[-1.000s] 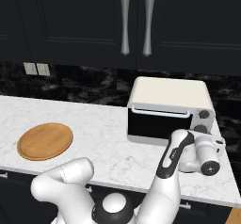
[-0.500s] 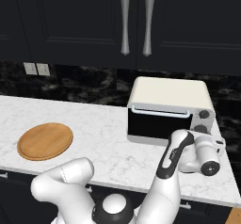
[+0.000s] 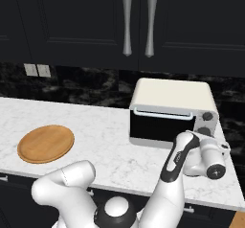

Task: Pick up the kebab skewer and baguette bread, and place them inside the toaster oven. Close the toaster oven door and start by setting the timer.

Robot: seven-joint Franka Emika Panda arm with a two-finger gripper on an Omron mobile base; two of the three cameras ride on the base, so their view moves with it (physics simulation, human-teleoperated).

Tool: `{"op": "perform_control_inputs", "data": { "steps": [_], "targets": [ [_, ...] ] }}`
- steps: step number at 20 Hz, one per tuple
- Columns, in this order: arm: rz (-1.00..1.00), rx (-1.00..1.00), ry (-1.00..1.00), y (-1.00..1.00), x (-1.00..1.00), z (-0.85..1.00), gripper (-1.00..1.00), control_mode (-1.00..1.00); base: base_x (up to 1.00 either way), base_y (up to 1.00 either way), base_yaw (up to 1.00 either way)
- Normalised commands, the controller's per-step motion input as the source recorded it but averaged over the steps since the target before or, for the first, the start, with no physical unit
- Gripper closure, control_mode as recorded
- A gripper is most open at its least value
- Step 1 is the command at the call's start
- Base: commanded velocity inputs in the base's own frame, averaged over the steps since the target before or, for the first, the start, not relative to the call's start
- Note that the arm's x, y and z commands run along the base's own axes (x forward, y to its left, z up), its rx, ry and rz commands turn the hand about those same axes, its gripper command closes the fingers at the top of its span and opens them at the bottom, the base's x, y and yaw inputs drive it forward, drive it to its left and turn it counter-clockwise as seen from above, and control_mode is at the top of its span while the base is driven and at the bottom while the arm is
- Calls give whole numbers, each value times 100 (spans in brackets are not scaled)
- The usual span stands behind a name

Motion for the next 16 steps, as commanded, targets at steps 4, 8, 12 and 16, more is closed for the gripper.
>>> {"op": "perform_control_inputs", "data": {
  "steps": [4, 8, 12, 16],
  "targets": [
    [0, 18, 0, -7, 0, 0, 100, -100, 0, 0, 0],
    [0, 19, 0, -2, 0, 0, 100, -100, 0, 0, 0],
    [0, 19, -2, -1, 0, 0, 100, -100, 0, 0, 0],
    [0, 19, -5, 0, 0, 0, 100, -100, 0, 0, 0]
  ]
}}
